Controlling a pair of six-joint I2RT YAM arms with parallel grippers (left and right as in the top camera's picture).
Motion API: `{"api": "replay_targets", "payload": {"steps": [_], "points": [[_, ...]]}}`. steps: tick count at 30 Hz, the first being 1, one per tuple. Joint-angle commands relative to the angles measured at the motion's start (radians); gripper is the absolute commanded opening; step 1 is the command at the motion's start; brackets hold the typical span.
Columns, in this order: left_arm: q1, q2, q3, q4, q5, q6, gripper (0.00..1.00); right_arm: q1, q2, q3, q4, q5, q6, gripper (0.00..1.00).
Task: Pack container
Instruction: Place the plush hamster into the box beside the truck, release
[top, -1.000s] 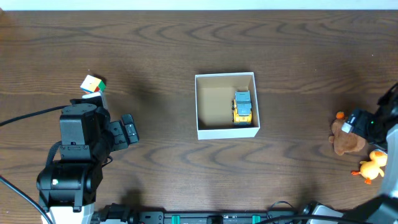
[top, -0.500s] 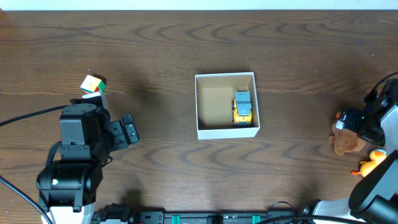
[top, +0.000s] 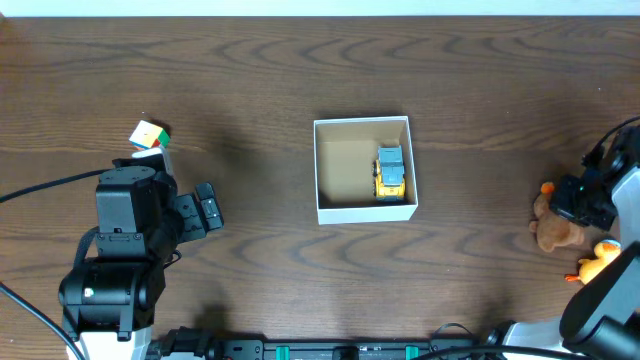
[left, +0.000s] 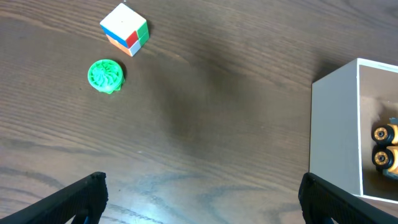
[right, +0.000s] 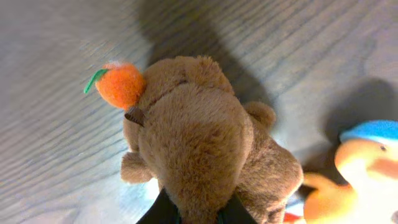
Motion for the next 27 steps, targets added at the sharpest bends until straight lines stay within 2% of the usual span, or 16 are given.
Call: {"api": "replay_targets", "payload": {"steps": [1,5,9,14,20,27], "points": [[0.003,0.000,0.018,0.002,-0.005,-0.002,0.98,0.058,-0.102,0.111,-0.031,-0.019,0.076,0.01],[0.003,0.000,0.018,0.002,-0.005,-0.002,0.98,0.179,-0.185,0.213,-0.092,-0.085,0.068,0.01],[0.003,0.000,0.018,0.002,-0.004,-0.002,0.98,0.373,-0.237,0.279,-0.120,-0.093,0.075,0.01],[0.003,0.000,0.018,0.002,-0.004,-0.002,0.98,0.675,-0.240,0.341,-0.093,-0.032,0.299,0.01],[0.003,0.002,0.018,0.002,-0.005,-0.002,0.98,0.954,-0.195,0.343,0.027,0.069,0.499,0.01],[0.003,0.029,0.018,0.001,-0.005,-0.002,0.98,1.098,-0.014,0.343,0.093,0.056,0.621,0.01]]}}
